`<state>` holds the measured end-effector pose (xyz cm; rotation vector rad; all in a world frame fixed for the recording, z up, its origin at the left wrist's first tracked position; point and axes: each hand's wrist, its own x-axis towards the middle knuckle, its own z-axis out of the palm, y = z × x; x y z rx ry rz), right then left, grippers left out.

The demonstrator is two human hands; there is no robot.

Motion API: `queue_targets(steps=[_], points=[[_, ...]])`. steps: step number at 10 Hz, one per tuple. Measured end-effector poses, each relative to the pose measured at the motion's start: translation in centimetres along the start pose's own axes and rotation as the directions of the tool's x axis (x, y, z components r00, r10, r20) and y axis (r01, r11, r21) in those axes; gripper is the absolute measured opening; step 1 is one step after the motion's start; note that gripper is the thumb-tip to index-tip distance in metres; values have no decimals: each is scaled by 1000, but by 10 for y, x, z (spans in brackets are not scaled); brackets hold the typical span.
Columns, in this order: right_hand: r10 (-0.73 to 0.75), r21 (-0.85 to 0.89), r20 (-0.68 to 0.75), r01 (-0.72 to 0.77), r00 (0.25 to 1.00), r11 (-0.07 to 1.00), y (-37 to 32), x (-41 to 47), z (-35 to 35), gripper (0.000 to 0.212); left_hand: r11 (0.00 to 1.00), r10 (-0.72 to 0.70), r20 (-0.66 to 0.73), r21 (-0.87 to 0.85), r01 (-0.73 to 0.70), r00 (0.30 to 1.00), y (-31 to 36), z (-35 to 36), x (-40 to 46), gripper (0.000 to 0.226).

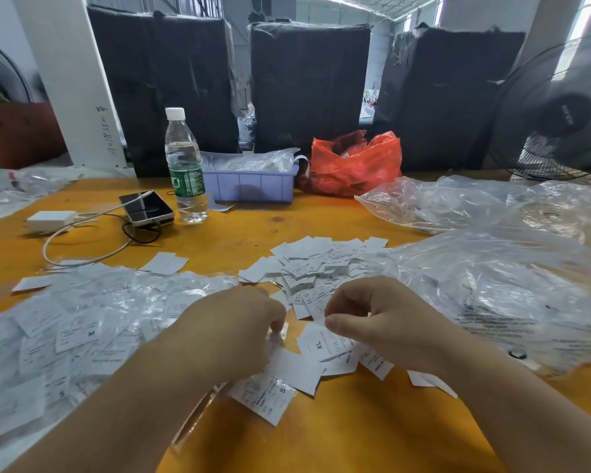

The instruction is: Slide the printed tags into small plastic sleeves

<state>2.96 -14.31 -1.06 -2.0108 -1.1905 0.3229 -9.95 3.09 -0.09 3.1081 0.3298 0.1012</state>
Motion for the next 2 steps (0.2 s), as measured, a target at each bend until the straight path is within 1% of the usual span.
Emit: queue_targets(steps=[1,2], points=[[-13,-9,3,13,1000,1000,3,2,0,6,1000,-25,4,-9,25,1000,-2,3,1,25],[-15,-8,14,15,1000,1000,2,1,0,7,1000,9,-65,-3,-9,998,1,-1,0,26]])
